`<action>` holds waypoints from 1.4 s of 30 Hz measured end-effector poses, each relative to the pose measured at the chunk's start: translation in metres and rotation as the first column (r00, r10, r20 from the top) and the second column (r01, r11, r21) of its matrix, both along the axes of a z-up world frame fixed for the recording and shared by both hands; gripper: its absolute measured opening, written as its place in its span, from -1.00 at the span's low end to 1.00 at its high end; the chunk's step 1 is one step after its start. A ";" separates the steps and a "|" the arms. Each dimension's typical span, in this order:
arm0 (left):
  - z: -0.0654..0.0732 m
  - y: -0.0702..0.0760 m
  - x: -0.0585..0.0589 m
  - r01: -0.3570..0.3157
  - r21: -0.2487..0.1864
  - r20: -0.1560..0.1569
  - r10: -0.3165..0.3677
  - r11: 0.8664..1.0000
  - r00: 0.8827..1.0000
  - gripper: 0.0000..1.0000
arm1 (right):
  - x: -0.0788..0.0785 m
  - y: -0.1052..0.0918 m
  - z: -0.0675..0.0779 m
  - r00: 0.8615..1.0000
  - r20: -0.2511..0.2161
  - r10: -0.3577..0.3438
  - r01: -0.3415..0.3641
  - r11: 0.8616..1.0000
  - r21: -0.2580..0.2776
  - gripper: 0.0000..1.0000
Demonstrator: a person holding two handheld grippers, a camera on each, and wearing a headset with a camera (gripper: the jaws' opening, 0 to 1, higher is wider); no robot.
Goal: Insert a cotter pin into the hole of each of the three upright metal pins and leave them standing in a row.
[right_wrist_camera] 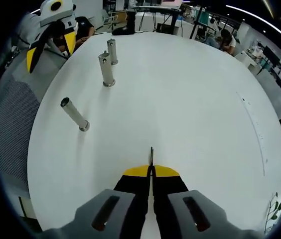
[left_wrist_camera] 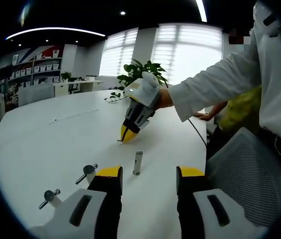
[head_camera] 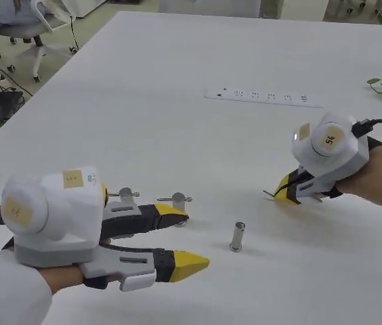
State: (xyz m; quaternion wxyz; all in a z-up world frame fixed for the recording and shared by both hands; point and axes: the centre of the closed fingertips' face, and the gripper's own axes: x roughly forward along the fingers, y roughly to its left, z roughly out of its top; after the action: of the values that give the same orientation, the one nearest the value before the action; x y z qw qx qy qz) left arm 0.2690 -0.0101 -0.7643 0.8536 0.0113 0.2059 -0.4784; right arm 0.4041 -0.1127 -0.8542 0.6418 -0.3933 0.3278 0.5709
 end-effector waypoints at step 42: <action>0.024 -0.043 0.018 0.049 0.044 0.115 -0.054 0.998 0.992 -0.51 | -0.102 0.023 0.088 0.967 -0.038 0.251 -0.252 0.967 -0.034 -0.96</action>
State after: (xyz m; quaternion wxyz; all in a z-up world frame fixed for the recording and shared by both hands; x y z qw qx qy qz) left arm 0.2870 -0.0535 -0.7403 0.8510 0.0621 0.1652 -0.4946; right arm 0.3019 -0.0897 -0.7659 0.5512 -0.4343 0.2967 0.6478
